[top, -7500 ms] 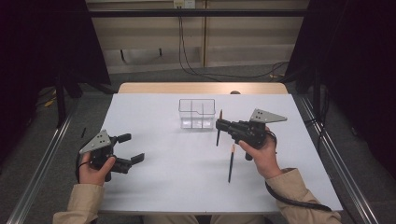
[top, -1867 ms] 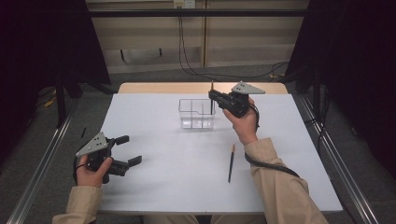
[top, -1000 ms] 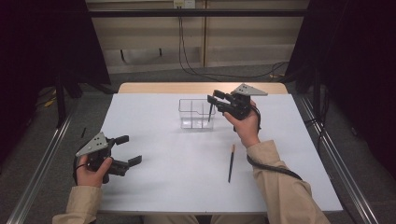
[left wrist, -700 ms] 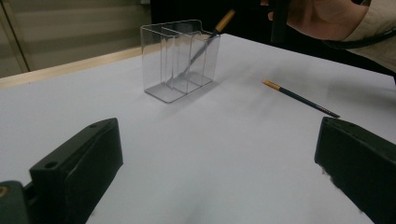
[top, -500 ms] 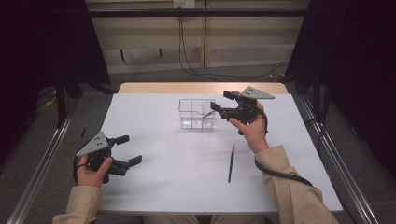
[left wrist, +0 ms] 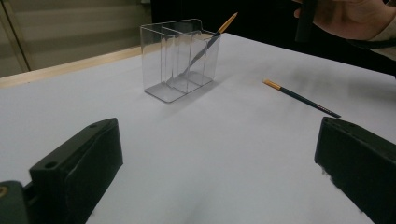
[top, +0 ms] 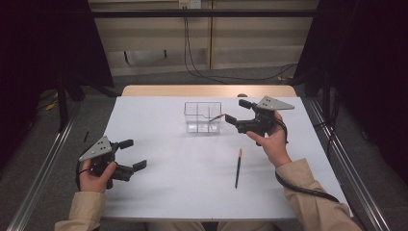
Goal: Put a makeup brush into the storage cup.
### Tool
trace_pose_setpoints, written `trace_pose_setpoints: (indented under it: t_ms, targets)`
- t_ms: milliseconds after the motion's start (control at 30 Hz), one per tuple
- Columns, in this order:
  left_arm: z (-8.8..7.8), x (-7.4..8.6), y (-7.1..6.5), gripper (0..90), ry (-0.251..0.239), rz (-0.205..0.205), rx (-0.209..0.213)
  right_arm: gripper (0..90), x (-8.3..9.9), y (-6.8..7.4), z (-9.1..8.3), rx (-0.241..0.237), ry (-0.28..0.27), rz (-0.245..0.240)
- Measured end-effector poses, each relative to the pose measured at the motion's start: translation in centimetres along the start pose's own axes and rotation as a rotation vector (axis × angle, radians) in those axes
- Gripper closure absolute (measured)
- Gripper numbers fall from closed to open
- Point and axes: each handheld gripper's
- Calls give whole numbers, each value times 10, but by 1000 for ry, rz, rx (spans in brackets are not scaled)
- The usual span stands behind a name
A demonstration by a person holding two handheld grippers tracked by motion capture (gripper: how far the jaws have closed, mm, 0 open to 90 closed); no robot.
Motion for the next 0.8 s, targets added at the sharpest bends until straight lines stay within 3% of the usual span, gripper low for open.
trace_pose_setpoints:
  t_ms: [800]
  targets:
    - [1, 0, 0, 9, 0, -3, 5, 88, 12, -2, -57, 27, 31, -13]
Point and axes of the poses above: each handheld gripper's, and its own axes: z roughly forward along the jaws, x roughly out of its underside, y roughly to its left, and after that the axes turned 11 degrees about z, right-handed
